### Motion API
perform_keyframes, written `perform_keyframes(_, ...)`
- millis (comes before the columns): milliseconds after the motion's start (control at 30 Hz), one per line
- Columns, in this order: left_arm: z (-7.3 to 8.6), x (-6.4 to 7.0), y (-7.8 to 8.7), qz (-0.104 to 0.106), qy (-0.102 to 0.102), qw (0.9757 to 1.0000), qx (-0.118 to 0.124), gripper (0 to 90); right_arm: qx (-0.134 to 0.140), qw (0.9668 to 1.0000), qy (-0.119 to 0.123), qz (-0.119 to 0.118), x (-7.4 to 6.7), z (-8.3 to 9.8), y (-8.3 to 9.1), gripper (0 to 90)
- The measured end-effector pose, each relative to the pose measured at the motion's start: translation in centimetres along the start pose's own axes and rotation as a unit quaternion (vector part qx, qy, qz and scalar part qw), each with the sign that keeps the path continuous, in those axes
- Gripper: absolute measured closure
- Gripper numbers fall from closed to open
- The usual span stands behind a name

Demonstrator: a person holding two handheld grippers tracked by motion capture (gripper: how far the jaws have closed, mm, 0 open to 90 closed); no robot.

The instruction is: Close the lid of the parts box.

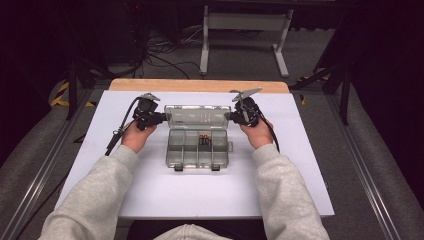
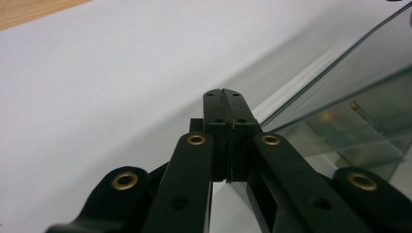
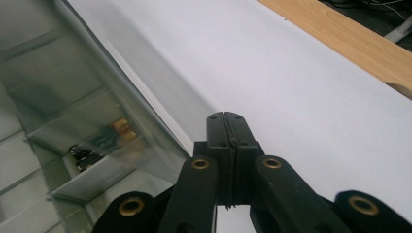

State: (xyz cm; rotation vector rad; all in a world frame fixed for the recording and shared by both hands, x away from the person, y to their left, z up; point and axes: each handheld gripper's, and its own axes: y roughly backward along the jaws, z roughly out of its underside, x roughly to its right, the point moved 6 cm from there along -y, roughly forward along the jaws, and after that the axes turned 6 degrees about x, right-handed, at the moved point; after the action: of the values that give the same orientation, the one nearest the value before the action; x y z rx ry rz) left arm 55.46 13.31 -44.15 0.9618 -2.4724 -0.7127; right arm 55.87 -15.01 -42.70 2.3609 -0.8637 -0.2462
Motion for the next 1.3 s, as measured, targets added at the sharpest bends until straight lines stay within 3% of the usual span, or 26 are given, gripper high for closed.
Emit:
perform_keyframes(267,-0.2,1.1,1.5,0.02,-0.014,0.9996,0.01,89.2,0.01,0.9998,0.008,-0.016,-1.3,-0.2,1.2,90.0)
perform_keyframes(700,0.0,2.6,3.7,0.053,-0.012,0.9982,0.026,89.1,0.017,0.9992,0.021,-0.029,-3.2,-0.3,3.4,90.0)
perform_keyframes(1300,1.0,5.1,5.7,0.09,-0.026,0.9955,0.018,88.4,0.014,0.9982,0.023,-0.055,-5.6,0.1,5.2,90.0)
